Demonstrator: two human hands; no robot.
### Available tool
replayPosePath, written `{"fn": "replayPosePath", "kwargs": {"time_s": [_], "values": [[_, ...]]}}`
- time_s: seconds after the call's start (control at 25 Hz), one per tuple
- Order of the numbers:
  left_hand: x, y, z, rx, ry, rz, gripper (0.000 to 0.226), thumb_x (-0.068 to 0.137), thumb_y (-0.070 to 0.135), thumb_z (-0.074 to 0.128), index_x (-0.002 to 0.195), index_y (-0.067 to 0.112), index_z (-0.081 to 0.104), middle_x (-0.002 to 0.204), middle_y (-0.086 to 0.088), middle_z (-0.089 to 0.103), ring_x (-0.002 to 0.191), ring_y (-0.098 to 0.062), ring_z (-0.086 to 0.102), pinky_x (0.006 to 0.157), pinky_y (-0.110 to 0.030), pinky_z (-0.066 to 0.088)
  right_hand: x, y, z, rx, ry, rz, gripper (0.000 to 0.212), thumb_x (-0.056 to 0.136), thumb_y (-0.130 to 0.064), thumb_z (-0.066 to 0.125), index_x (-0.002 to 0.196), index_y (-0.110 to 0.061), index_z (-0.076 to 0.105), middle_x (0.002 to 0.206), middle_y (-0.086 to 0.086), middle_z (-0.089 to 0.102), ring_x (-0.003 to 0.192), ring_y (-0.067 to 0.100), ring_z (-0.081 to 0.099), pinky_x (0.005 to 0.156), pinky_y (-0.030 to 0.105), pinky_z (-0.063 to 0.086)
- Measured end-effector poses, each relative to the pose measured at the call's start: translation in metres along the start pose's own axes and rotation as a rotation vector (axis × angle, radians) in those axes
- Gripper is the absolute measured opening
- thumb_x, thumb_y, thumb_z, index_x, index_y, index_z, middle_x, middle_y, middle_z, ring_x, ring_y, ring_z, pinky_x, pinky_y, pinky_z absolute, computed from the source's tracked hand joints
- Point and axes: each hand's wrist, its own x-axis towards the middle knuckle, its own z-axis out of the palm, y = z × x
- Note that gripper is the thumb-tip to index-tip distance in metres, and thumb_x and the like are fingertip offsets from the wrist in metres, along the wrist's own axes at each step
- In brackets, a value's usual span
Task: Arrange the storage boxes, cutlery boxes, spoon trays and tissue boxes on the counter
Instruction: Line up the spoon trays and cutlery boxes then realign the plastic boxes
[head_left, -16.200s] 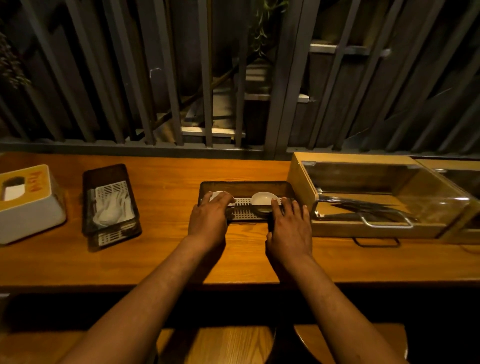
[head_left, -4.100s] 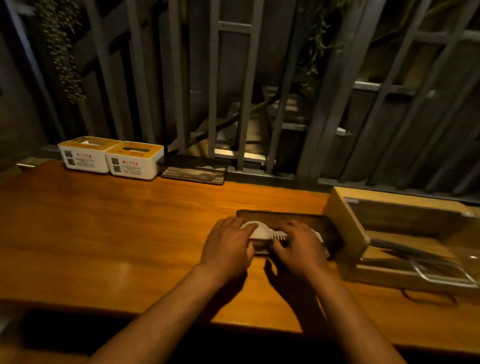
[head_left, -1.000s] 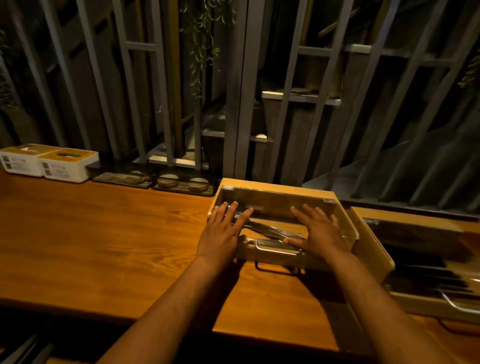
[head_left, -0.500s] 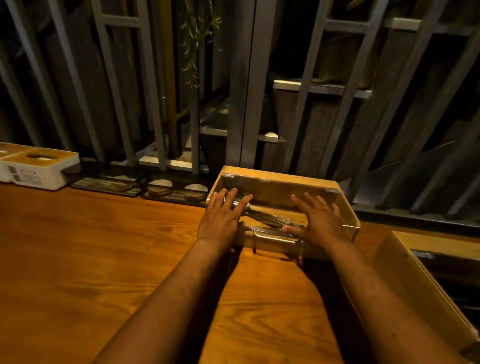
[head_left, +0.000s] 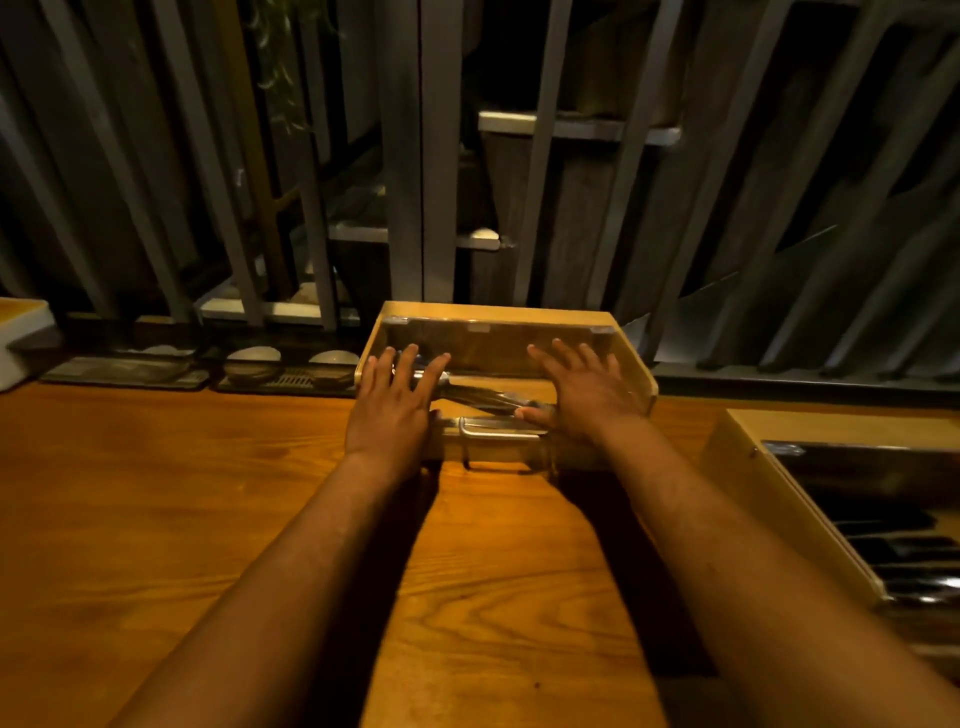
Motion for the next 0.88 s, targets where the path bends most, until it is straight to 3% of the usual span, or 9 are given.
{"fn": "replayPosePath", "kwargs": {"time_s": [0.12, 0.28, 0.36, 0.52, 0.68, 0.88], "values": [[-0.005, 0.018, -0.027, 0.078, -0.092, -0.073, 0.075, 0.094, 0.047, 0.05, 0.154, 0.031, 0.006, 0.162, -0.016, 0.01, 0.148, -0.038, 0.003, 0.119, -0.054, 0.006, -0.023, -0.012, -0.014, 0.067, -0.035, 0.062, 0.08, 0.088, -0.054, 0.058, 0.153, -0.036, 0.014, 0.164, 0.005, 0.011, 0.149, 0.034, 0.01, 0.118, 0.059, 0.009], [-0.034, 0.07, -0.077, 0.02, 0.049, -0.017, 0.049, 0.093, 0.048, 0.05, 0.14, 0.032, 0.045, 0.146, -0.007, 0.047, 0.139, -0.031, 0.033, 0.115, -0.055, 0.02, -0.079, -0.004, -0.042, 0.122, 0.089, -0.012, 0.056, 0.091, -0.049, 0.057, 0.143, -0.035, 0.041, 0.149, 0.001, 0.045, 0.137, 0.027, 0.039, 0.112, 0.05, 0.031], [-0.054, 0.102, -0.094, -0.069, 0.123, 0.019, 0.043, 0.093, 0.046, 0.051, 0.132, 0.031, 0.053, 0.135, -0.002, 0.057, 0.132, -0.026, 0.042, 0.113, -0.051, 0.026, -0.105, 0.008, -0.058, 0.154, 0.132, -0.035, 0.051, 0.091, -0.049, 0.057, 0.139, -0.035, 0.047, 0.143, -0.001, 0.052, 0.132, 0.024, 0.044, 0.108, 0.046, 0.034], [-0.097, 0.185, -0.118, -0.195, 0.18, 0.093, 0.041, 0.092, 0.044, 0.053, 0.13, 0.031, 0.055, 0.133, 0.0, 0.058, 0.129, -0.023, 0.045, 0.105, -0.043, 0.033, -0.169, 0.053, -0.083, 0.2, 0.199, -0.074, 0.048, 0.093, -0.047, 0.053, 0.139, -0.036, 0.047, 0.146, -0.001, 0.048, 0.134, 0.024, 0.041, 0.11, 0.046, 0.032], [-0.136, 0.297, -0.132, -0.226, 0.184, 0.108, 0.042, 0.091, 0.047, 0.051, 0.131, 0.033, 0.054, 0.134, 0.001, 0.057, 0.129, -0.024, 0.044, 0.107, -0.042, 0.034, -0.245, 0.147, -0.087, 0.2, 0.236, -0.107, 0.046, 0.094, -0.048, 0.049, 0.138, -0.037, 0.049, 0.145, -0.002, 0.048, 0.134, 0.021, 0.041, 0.108, 0.044, 0.032], [-0.15, 0.408, -0.125, -0.209, 0.085, 0.117, 0.052, 0.093, 0.05, 0.047, 0.142, 0.035, 0.04, 0.146, -0.002, 0.046, 0.14, -0.024, 0.031, 0.113, -0.043, 0.028, -0.311, 0.278, -0.068, 0.135, 0.131, 0.025, 0.066, 0.083, -0.062, 0.057, 0.142, -0.036, 0.044, 0.15, -0.001, 0.043, 0.138, 0.021, 0.037, 0.112, 0.044, 0.032]]}}
